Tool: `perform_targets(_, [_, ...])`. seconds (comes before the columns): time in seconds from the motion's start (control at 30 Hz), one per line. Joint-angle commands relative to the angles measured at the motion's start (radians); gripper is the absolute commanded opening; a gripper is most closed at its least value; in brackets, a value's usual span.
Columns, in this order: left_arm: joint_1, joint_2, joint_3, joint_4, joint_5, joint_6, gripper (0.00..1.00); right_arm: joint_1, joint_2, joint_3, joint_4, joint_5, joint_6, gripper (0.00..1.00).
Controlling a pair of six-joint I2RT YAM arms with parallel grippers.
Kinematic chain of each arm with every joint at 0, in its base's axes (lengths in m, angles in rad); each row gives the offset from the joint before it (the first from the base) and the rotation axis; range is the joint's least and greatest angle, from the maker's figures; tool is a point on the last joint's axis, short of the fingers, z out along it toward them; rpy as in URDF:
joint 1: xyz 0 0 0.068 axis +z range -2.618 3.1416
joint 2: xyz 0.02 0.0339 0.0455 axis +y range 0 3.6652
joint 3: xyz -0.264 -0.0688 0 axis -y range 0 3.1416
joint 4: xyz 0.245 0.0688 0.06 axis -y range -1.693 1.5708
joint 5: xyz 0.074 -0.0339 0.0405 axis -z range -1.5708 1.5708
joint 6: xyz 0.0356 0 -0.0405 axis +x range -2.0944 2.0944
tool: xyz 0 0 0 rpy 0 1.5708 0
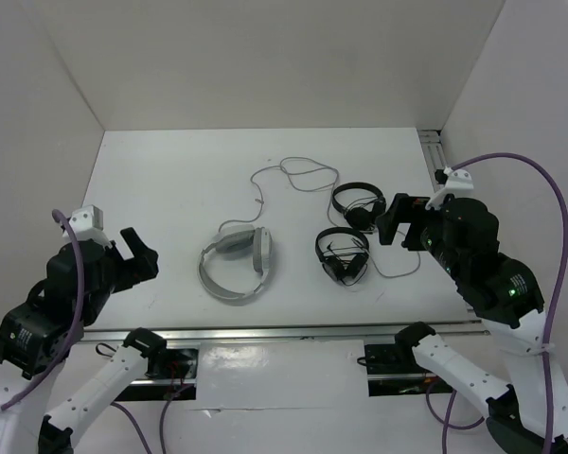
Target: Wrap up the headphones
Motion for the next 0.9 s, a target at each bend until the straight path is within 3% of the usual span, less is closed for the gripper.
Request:
perform_targets(0.0, [-0.013, -0.009, 0.004, 0.036, 0.012, -0.028, 1.0, 0.007, -0.008, 0.014, 0.013, 0.042, 0.008, 1.0])
perform_targets(0.17, [-0.013, -0.058, -0.03, 0.105, 0.11, -0.04, 1.0, 0.016, 0.001, 0.0, 0.037, -0.033, -0.006, 1.0])
perform_targets(0.33, [-0.013, 0.041, -0.243, 0.187, 0.218, -0.182, 1.0, 0.016, 0.095, -0.04, 0.038, -0.053, 0.026, 1.0])
perform_targets(0.5, [-0.013, 0.115, -0.341, 0.309, 0.204, -0.353, 1.0, 0.016, 0.138, -0.083, 0.108, -0.086, 0.036, 1.0])
perform_targets(0.57, [-0.025, 0.216, -0.373, 0.339, 0.204, -0.393, 1.0, 0.016, 0.158, -0.092, 0.128, -0.098, 0.025, 1.0])
perform_targets(0.67, [-0.112, 0.351, -0.409, 0.36, 0.132, -0.515, 1.0, 0.016, 0.185, -0.101, 0.148, -0.119, 0.016, 1.0])
perform_targets(0.7, [-0.132, 0.367, -0.427, 0.344, 0.108, -0.616, 1.0, 0.016, 0.186, -0.101, 0.148, -0.13, 0.016, 1.0])
perform_targets(0.87, [-0.224, 0.41, -0.522, 0.402, 0.054, -0.784, 1.0, 0.016, 0.196, -0.092, 0.148, -0.164, -0.003, 1.0])
